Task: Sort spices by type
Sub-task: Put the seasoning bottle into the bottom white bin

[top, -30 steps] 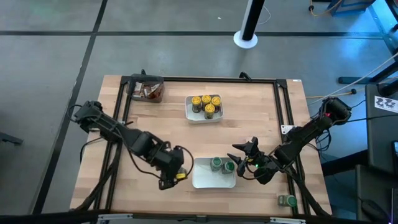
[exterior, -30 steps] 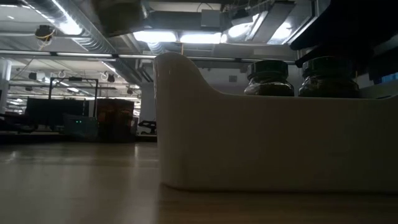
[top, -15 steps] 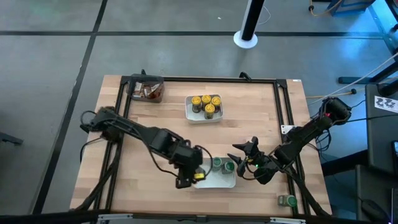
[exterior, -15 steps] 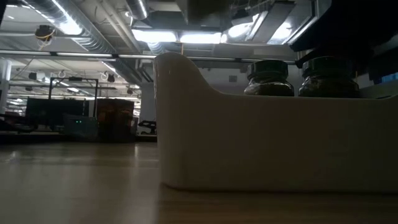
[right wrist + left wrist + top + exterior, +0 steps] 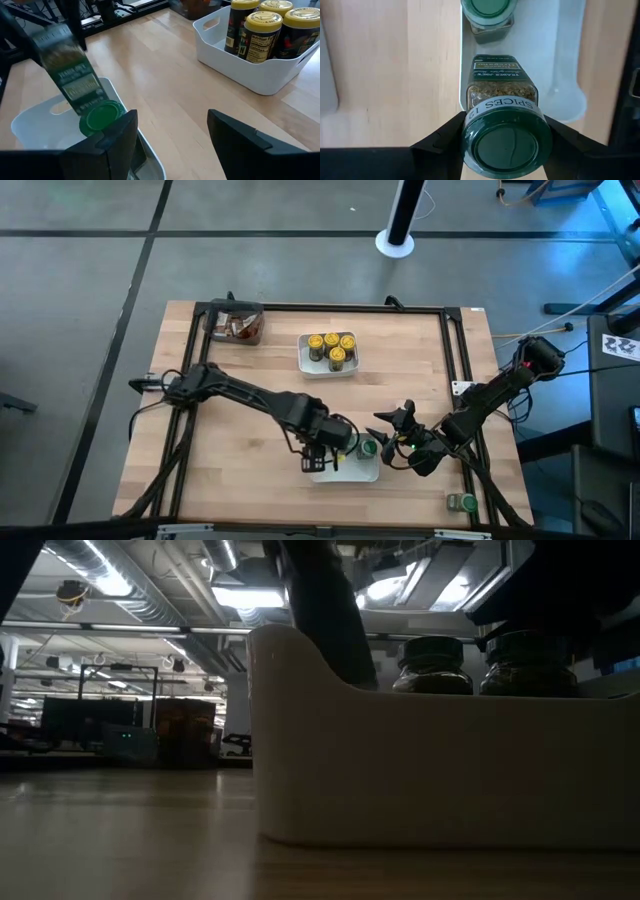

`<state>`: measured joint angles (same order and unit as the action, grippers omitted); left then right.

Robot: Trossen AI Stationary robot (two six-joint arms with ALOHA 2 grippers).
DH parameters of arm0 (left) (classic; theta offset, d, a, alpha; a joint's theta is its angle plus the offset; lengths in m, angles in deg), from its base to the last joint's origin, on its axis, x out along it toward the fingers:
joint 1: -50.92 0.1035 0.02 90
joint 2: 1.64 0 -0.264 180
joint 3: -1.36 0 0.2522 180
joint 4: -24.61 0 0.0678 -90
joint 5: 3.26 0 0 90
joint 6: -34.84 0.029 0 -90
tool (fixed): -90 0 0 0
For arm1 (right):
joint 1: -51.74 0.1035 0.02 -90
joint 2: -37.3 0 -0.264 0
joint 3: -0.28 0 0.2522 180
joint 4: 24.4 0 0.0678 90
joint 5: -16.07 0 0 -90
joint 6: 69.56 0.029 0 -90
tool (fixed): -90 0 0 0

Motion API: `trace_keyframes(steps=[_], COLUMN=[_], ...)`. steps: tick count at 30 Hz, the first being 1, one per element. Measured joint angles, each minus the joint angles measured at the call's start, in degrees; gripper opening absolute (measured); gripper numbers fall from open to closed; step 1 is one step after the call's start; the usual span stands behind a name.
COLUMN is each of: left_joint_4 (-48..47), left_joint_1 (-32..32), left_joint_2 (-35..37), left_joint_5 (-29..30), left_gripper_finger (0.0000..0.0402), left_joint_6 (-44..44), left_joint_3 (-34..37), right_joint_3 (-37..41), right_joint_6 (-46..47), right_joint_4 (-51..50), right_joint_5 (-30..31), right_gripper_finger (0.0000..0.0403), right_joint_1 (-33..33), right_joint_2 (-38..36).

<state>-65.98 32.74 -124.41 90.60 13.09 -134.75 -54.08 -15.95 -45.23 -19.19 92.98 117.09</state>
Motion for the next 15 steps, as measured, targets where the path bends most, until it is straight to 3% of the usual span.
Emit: trace_keyframes(steps=[15], left_joint_4=[2.25], left_joint_1=[0.62], left_joint_2=[-6.76], left_joint_5=[0.0], left_gripper_finger=[0.0186], left_joint_6=[3.38], left_joint_3=[0.0], right_joint_3=[0.0], right_joint_6=[0.03], right_joint_4=[-0.14], right_joint_5=[0.03], right_gripper_finger=[0.0241], right_joint_1=[0.0], right_joint_2=[0.0])
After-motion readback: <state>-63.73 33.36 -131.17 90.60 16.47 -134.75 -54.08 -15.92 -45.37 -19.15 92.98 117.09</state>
